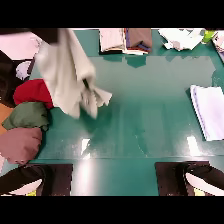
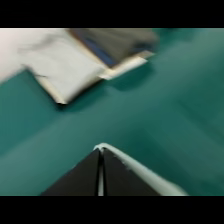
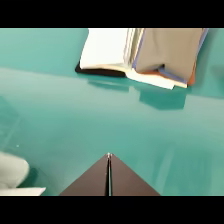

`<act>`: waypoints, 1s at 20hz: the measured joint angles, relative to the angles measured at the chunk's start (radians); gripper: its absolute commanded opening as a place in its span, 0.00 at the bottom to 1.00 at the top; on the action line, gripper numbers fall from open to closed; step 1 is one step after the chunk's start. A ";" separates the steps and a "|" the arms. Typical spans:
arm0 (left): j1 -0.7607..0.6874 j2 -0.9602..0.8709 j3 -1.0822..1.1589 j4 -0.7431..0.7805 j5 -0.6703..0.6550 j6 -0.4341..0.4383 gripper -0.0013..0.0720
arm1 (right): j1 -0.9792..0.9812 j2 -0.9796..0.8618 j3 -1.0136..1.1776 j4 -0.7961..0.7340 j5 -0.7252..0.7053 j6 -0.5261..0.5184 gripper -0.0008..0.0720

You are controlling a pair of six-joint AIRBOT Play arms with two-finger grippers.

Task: Fold the shirts.

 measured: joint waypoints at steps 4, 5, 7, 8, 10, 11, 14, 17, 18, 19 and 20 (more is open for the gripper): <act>-0.217 -0.149 0.000 -0.094 -0.055 0.002 0.05 | 0.000 0.000 0.019 -0.004 0.000 0.000 0.03; -0.266 -0.193 0.000 -0.111 -0.059 0.003 0.15 | 0.000 0.000 0.021 -0.004 0.000 0.000 0.03; -0.338 -0.268 -0.001 -0.134 -0.067 0.005 0.73 | 0.000 0.000 0.023 -0.004 0.000 0.000 0.03; -0.356 -0.294 -0.001 -0.144 -0.074 0.006 0.73 | 0.000 0.000 0.024 -0.005 0.000 0.000 0.03; -0.348 -0.325 -0.001 -0.124 -0.093 0.003 0.73 | 0.000 0.000 0.025 -0.005 0.010 0.000 0.03; -0.323 -0.328 -0.001 -0.110 -0.113 -0.007 0.73 | 0.000 0.000 0.025 -0.005 0.018 0.000 0.03; -0.159 -0.327 -0.002 -0.056 -0.185 -0.065 0.73 | 0.000 0.000 0.025 -0.006 0.038 0.000 0.03; 0.045 -0.327 -0.048 -0.053 -0.246 -0.116 0.73 | 0.000 0.000 0.025 -0.006 0.046 0.000 0.03; 0.105 -0.327 -0.079 -0.064 -0.255 -0.126 0.73 | 0.000 -0.001 0.025 -0.006 0.048 0.000 0.03; 0.158 -0.327 -0.121 -0.087 -0.257 -0.133 0.73 | 0.000 -0.003 0.025 -0.006 0.050 0.000 0.03; 0.196 -0.327 -0.166 -0.116 -0.250 -0.137 0.73 | 0.000 -0.006 0.025 -0.006 0.052 0.000 0.03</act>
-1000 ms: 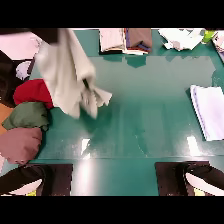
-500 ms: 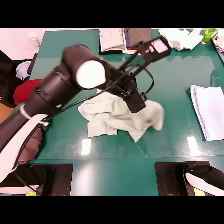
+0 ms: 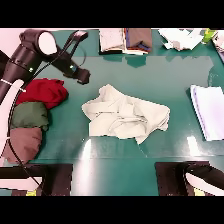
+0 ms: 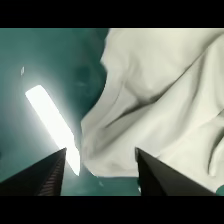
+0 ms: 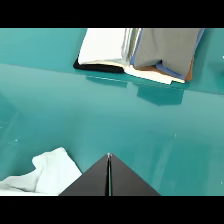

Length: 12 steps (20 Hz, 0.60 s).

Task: Fold the shirts.

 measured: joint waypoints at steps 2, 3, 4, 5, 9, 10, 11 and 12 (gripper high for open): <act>0.058 -0.001 -0.098 -0.036 0.060 -0.004 0.73 | 0.000 -0.011 0.000 0.000 0.006 0.000 0.03; 0.074 -0.006 -0.134 -0.054 0.098 -0.006 0.73 | 0.000 -0.020 0.000 0.000 0.015 0.000 0.03; 0.085 -0.015 -0.161 -0.083 0.141 -0.004 0.73 | 0.000 -0.030 0.000 0.000 0.023 0.000 0.03; 0.092 -0.024 -0.178 -0.116 0.181 0.006 0.73 | 0.000 -0.041 0.000 0.000 0.037 0.000 0.03; 0.108 -0.086 -0.180 -0.251 0.313 0.064 0.73 | 0.000 -0.090 0.000 0.001 0.090 0.000 0.03; 0.105 -0.108 -0.163 -0.272 0.327 0.077 0.73 | 0.000 -0.103 0.000 0.002 0.102 0.000 0.03; 0.100 -0.129 -0.144 -0.286 0.338 0.087 0.73 | 0.000 -0.116 0.000 0.001 0.114 0.000 0.03; 0.089 -0.153 -0.122 -0.298 0.346 0.096 0.73 | 0.000 -0.128 0.000 0.001 0.122 0.000 0.03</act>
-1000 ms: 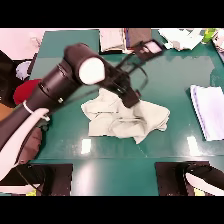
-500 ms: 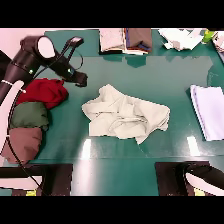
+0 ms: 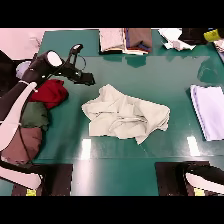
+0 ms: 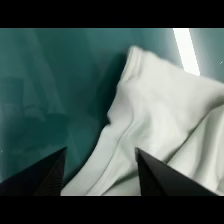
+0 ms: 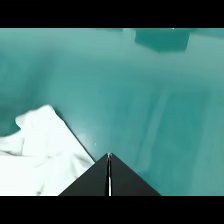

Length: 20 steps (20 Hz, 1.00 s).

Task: Fold the shirts.

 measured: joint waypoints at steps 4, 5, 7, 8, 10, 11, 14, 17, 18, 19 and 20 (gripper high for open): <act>-0.041 -0.093 0.071 -0.019 0.038 0.016 0.73 | 0.000 -0.041 0.000 0.001 0.031 0.000 0.03; -0.050 -0.115 0.083 -0.021 0.042 0.019 0.73 | 0.001 -0.048 0.000 0.001 0.037 0.000 0.03; -0.068 -0.159 0.100 -0.023 0.045 0.019 0.73 | 0.002 -0.060 0.000 0.001 0.047 0.000 0.03; -0.077 -0.176 0.105 -0.024 0.045 0.021 0.73 | 0.002 -0.063 -0.001 0.001 0.049 0.000 0.03; -0.097 -0.203 0.111 -0.027 0.049 0.023 0.63 | 0.002 -0.068 -0.001 0.001 0.053 0.000 0.03; -0.105 -0.212 0.113 -0.027 0.051 0.023 0.27 | 0.002 -0.069 -0.001 0.001 0.055 0.000 0.03; -0.107 -0.226 0.132 -0.002 0.049 0.026 0.05 | 0.002 -0.070 -0.007 0.000 0.072 0.000 0.03; -0.072 -0.226 0.177 0.026 -0.008 0.023 0.05 | -0.011 -0.038 -0.092 0.001 0.088 0.000 0.03; -0.054 -0.218 0.187 0.033 -0.027 0.022 0.05 | -0.021 -0.016 -0.151 0.000 0.091 0.000 0.03; -0.034 -0.206 0.195 0.040 -0.041 0.021 0.05 | -0.034 0.008 -0.218 0.000 0.092 0.000 0.03; -0.010 -0.191 0.200 0.049 -0.051 0.019 0.05 | -0.051 0.039 -0.299 0.000 0.087 0.001 0.03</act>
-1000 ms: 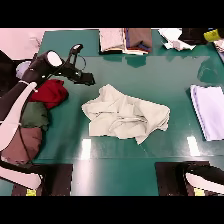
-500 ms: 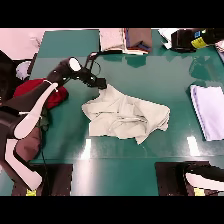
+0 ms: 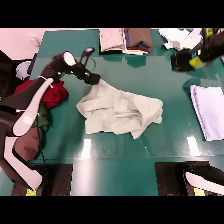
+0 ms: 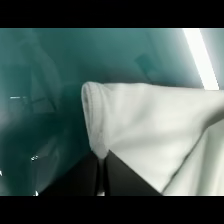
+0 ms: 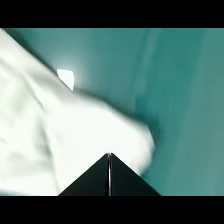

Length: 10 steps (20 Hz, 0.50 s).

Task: Fold the shirts.

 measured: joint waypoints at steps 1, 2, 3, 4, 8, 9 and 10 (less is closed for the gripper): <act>0.022 0.014 0.004 0.008 -0.012 0.000 0.05 | -0.018 0.029 -0.083 -0.001 -0.013 0.002 0.05; 0.043 0.030 0.007 0.012 -0.023 0.000 0.05 | -0.039 0.058 -0.176 0.000 -0.036 0.005 0.35; 0.061 0.043 0.009 0.016 -0.034 0.000 0.05 | -0.060 0.084 -0.269 0.004 -0.061 0.006 0.66; 0.077 0.054 0.011 0.021 -0.045 0.001 0.05 | -0.078 0.100 -0.351 0.018 -0.094 0.005 0.67; 0.101 0.074 0.012 0.038 -0.086 0.004 0.05 | -0.120 0.069 -0.589 0.139 -0.258 0.007 0.67; 0.105 0.076 0.012 0.040 -0.095 0.005 0.05 | -0.124 0.041 -0.616 0.174 -0.296 0.007 0.67; 0.107 0.077 0.012 0.043 -0.103 0.005 0.05 | -0.124 0.010 -0.628 0.206 -0.334 0.007 0.67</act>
